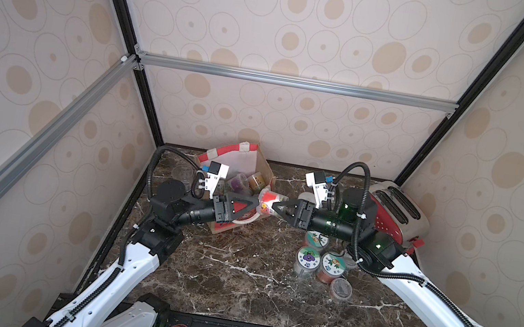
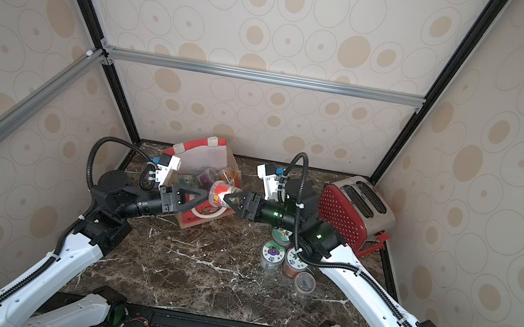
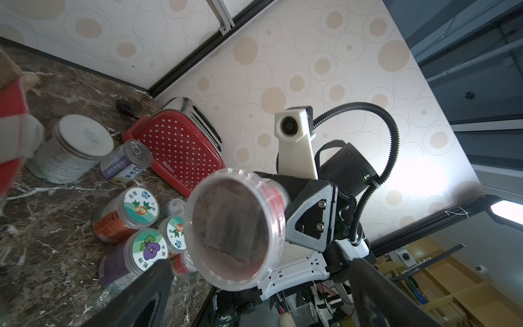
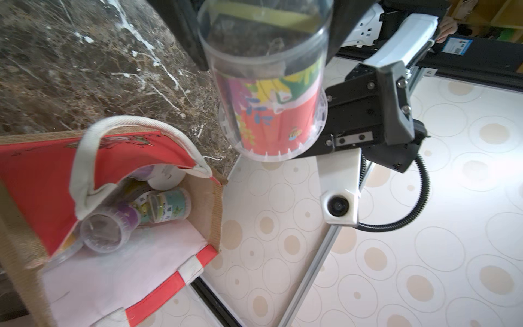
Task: Take out the seed jars from the canvas bag
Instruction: Pick up the seed jar from the canvas bag.
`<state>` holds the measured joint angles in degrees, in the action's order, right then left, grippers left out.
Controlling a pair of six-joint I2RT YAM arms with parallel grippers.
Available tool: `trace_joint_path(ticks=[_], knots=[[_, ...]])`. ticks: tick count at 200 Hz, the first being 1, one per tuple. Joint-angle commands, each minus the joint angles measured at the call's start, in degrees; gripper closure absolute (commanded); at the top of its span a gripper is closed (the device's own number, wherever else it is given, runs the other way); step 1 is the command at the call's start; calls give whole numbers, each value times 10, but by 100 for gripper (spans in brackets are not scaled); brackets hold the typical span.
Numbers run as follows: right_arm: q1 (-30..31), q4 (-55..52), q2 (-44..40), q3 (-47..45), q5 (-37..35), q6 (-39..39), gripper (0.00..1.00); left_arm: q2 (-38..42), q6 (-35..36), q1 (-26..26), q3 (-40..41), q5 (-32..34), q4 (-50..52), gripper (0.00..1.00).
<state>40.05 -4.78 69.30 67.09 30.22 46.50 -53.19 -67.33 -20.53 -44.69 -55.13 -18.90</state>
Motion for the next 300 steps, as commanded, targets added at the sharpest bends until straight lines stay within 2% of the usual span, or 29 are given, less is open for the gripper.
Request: trace_joint_path(ticks=[1, 28, 74, 112, 139, 176, 240, 282, 300], knots=[[-2, 78, 15, -10, 46, 43, 50, 9, -75, -14, 14, -26, -109, 2], [-2, 102, 29, -13, 64, 59, 50, 7, -80, -21, 32, -20, -118, 2], [3, 124, 42, -20, 98, 68, 50, -16, -155, -23, 70, -28, -238, 2], [4, 128, 47, -32, 121, 68, 50, -30, -191, -23, 80, -39, -297, 3], [10, 129, 52, -31, 133, 65, 49, -34, -192, -23, 84, -45, -297, 7], [16, 127, 64, -26, 141, 62, 50, -37, -187, -23, 88, -46, -291, 16], [23, 103, 62, -24, 156, 40, 50, -42, -181, -23, 85, -52, -287, 17], [23, 86, 52, -28, 145, 26, 50, -40, -169, -22, 78, -51, -267, 34], [23, 86, 52, -28, 143, 27, 47, -38, -164, -23, 76, -51, -261, 37]])
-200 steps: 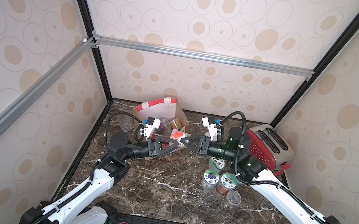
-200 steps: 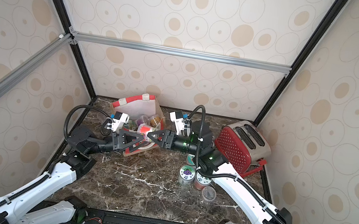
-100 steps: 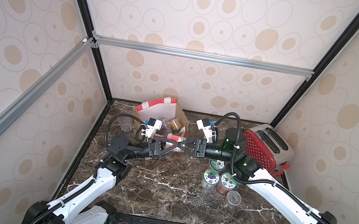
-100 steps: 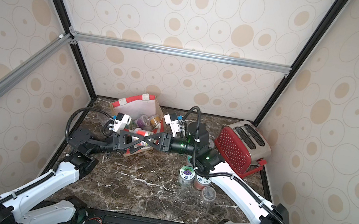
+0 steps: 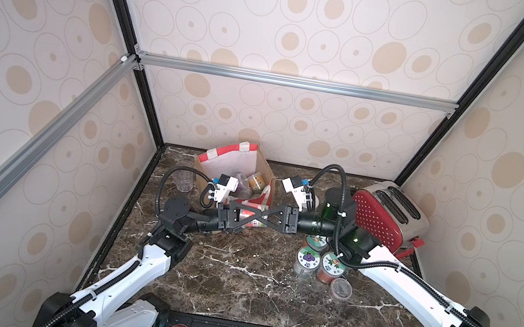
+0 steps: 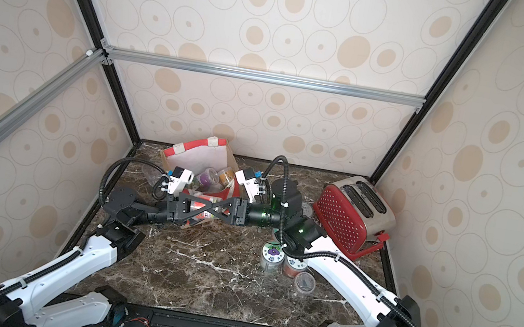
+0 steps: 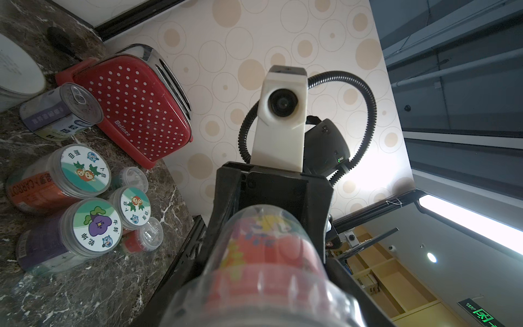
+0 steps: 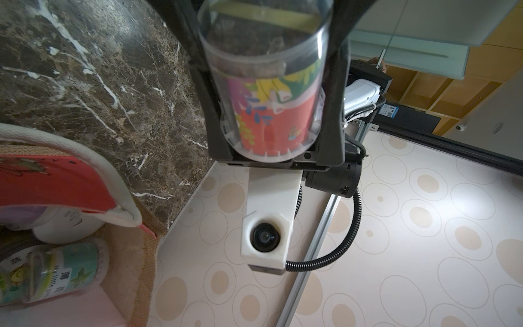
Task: Take out the seed jars from the canvas bag
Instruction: Pick up the seed jar from the canvas bag.
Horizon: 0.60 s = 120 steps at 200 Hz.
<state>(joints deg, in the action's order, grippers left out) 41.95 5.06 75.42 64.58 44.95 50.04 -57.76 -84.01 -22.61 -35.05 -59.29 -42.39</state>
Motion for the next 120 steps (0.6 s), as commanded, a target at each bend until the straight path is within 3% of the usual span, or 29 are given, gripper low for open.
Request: trace_joint_path(ticks=[1, 68, 120], knots=[[4, -13, -9, -3, -5, -9, 47, 8, 3, -2, -21, -9, -25, 37], [2, -73, -34, -2, -48, -44, 14, 18, 65, -1, -40, 2, 65, 39], [-18, -195, -89, -10, -124, -94, 0, 24, 202, -2, -87, 40, 274, 40]])
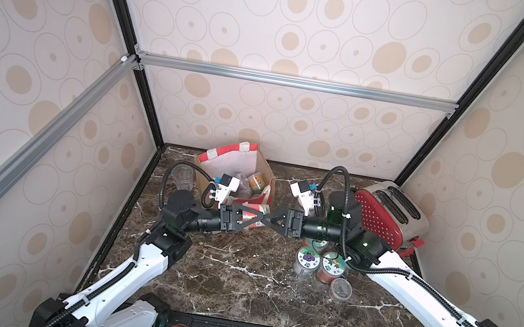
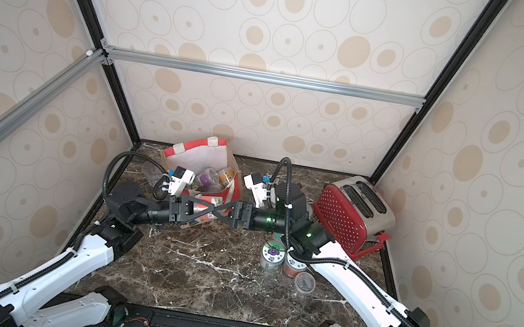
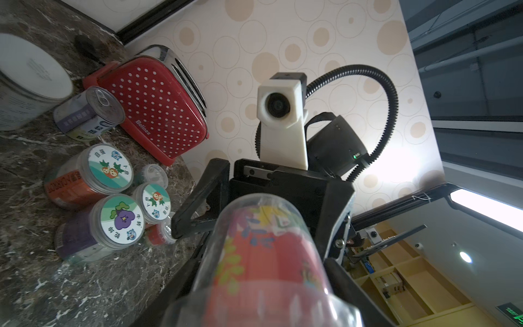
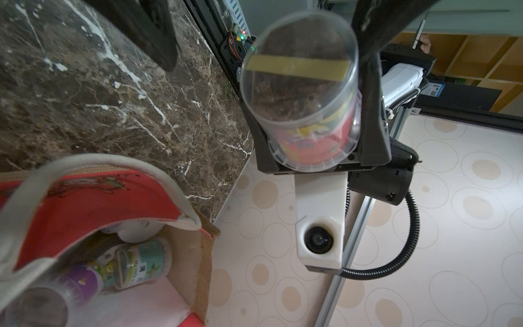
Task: Take out the seed jars from the canvas bag
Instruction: Pick up the seed jar from the canvas bag, then place the seed jar at the center of the board.
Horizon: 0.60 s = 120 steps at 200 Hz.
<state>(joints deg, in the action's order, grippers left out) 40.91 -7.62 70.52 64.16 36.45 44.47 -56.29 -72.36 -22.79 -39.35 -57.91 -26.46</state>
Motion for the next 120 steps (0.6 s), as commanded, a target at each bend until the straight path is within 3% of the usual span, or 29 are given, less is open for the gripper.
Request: trace_joint_path(ticks=[1, 36, 53, 81, 120], knots=[[-8, -70, -42, -7, -41, -39, 0, 9, 88, 0, -45, 28, 121, 40], [-21, -166, -104, -17, -128, -67, 0, -1, 192, -3, -88, 76, 277, 40], [-22, -230, -127, -11, -196, -86, 0, -15, 249, -18, -119, 129, 363, 42], [-25, -297, -152, -6, -281, -102, 0, -64, 323, -98, -175, 265, 486, 44], [-33, -323, -168, -11, -312, -102, 0, -175, 362, -202, -235, 444, 590, 45]])
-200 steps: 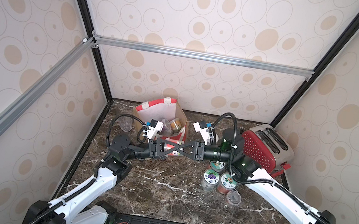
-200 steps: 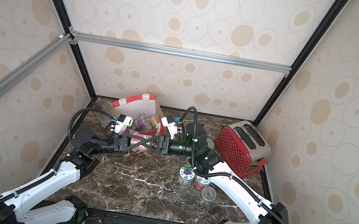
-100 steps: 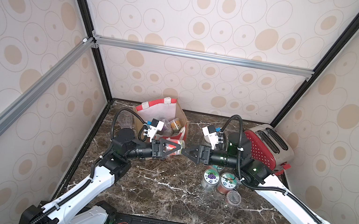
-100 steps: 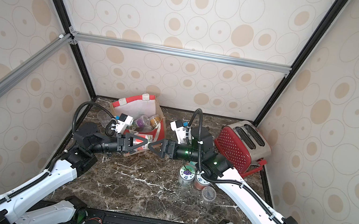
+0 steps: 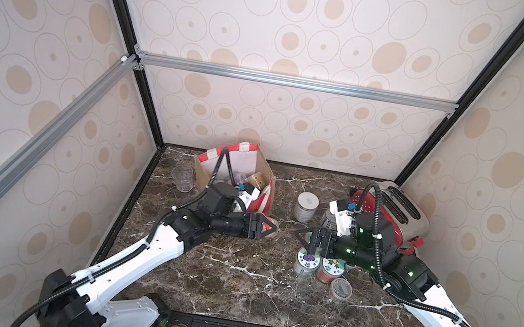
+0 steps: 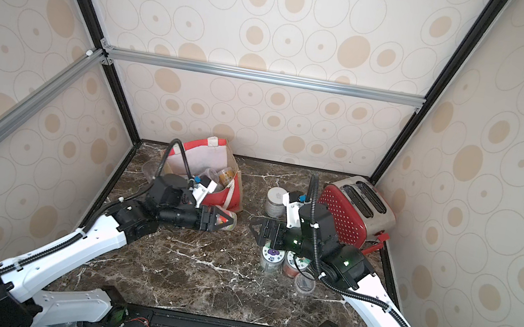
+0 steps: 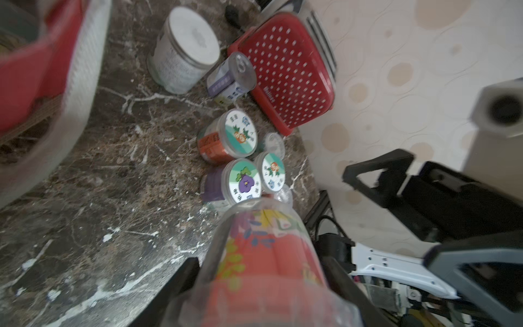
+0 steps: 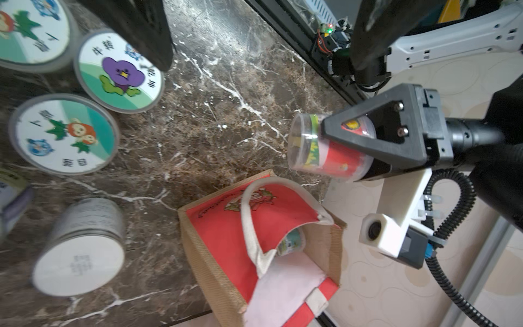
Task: Take out the seed jars from the canvas bag
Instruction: Place the seed jar at the center of the board.
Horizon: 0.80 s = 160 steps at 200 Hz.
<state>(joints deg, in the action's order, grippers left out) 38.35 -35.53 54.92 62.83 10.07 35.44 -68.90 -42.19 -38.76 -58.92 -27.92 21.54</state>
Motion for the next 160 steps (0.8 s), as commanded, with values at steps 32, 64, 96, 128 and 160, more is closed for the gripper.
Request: trace_joint_path(ticks=[32, 64, 96, 128, 160], knots=[[-11, -52, -19, -5, -52, -14, 0, -135, 66, -95, -79, 207, 135, 44], [-17, -59, -27, -10, -51, -16, 0, -226, 78, -121, -119, 238, 149, 43], [-22, -71, -36, -10, -52, -21, 0, -307, 93, -135, -162, 253, 173, 42], [-28, -77, -40, -10, -51, -25, 0, -357, 101, -148, -193, 251, 180, 41], [-31, -76, -40, -12, -46, -26, 0, -388, 102, -162, -209, 237, 177, 34]])
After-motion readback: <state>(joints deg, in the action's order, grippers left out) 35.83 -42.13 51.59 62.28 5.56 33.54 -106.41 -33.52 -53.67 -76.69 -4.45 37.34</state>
